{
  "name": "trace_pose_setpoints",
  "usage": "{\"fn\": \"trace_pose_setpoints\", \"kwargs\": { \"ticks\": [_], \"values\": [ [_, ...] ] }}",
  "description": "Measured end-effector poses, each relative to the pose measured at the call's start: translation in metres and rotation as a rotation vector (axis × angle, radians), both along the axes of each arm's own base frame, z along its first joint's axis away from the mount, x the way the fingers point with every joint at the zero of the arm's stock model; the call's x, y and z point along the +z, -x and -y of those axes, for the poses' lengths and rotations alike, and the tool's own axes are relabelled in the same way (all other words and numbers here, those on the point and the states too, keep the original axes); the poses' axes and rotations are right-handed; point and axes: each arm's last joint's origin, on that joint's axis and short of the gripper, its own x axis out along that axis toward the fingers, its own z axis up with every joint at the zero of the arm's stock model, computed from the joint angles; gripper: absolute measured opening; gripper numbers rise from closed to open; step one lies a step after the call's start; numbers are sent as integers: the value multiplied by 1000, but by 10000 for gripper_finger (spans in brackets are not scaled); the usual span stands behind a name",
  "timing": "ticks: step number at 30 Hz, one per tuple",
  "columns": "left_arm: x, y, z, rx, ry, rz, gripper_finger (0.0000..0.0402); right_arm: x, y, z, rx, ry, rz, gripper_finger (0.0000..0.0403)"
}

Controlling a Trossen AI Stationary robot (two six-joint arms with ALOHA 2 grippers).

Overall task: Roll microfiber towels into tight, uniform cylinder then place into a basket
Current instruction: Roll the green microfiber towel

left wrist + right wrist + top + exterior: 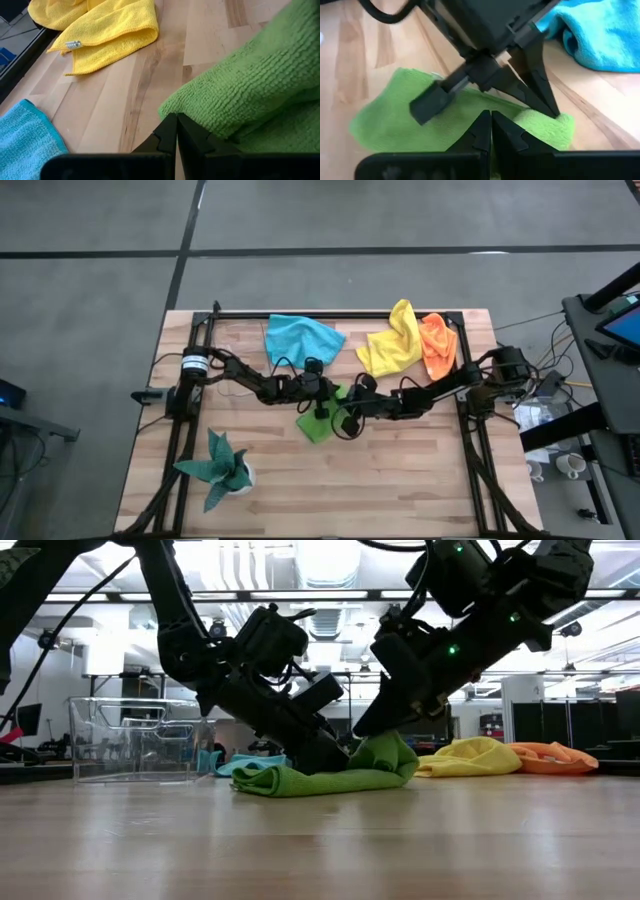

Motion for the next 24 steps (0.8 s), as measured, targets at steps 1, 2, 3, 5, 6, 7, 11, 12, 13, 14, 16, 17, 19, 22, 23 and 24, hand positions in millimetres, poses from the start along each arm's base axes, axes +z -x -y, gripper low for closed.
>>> {"fn": "trace_pose_setpoints", "kwargs": {
  "ticks": [1,2,3,5,6,7,11,12,13,14,16,17,19,22,23,24],
  "values": [
    [0,0,0,0,0,0,0,0,0,0,-1,0,-1,8],
    [0,0,0,0,0,0,0,1,0,0,1,2,2,8],
    [0,0,0,0,0,1,0,3,0,0,5,7,6,8],
    [0,0,0,0,0,1,0,9,1,0,19,26,21,8],
    [0,0,0,0,0,1,0,14,2,0,21,39,30,8],
    [0,0,0,0,0,1,0,18,3,0,17,51,35,8],
    [1,0,0,1,-1,2,0,23,12,7,-67,101,-32,8],
    [1,0,0,1,-1,3,0,21,14,11,-93,98,-55,8],
    [1,-1,0,1,0,4,0,19,16,14,-115,88,-71,8],
    [1,-1,0,1,-1,5,0,17,16,17,-129,81,-90,8],
    [2,-1,0,1,-1,7,0,10,16,22,-139,77,-123,8],
    [2,-1,0,1,-1,8,0,6,15,23,-130,74,-135,8],
    [2,-1,0,1,0,8,0,3,12,25,-102,54,-123,8],
    [2,-1,0,1,0,8,0,4,8,23,-38,48,-107,8],
    [2,-1,0,1,0,8,0,3,8,23,-28,46,-110,8],
    [2,-1,0,1,0,8,0,3,8,23,-19,39,-114,8]
  ]
}}
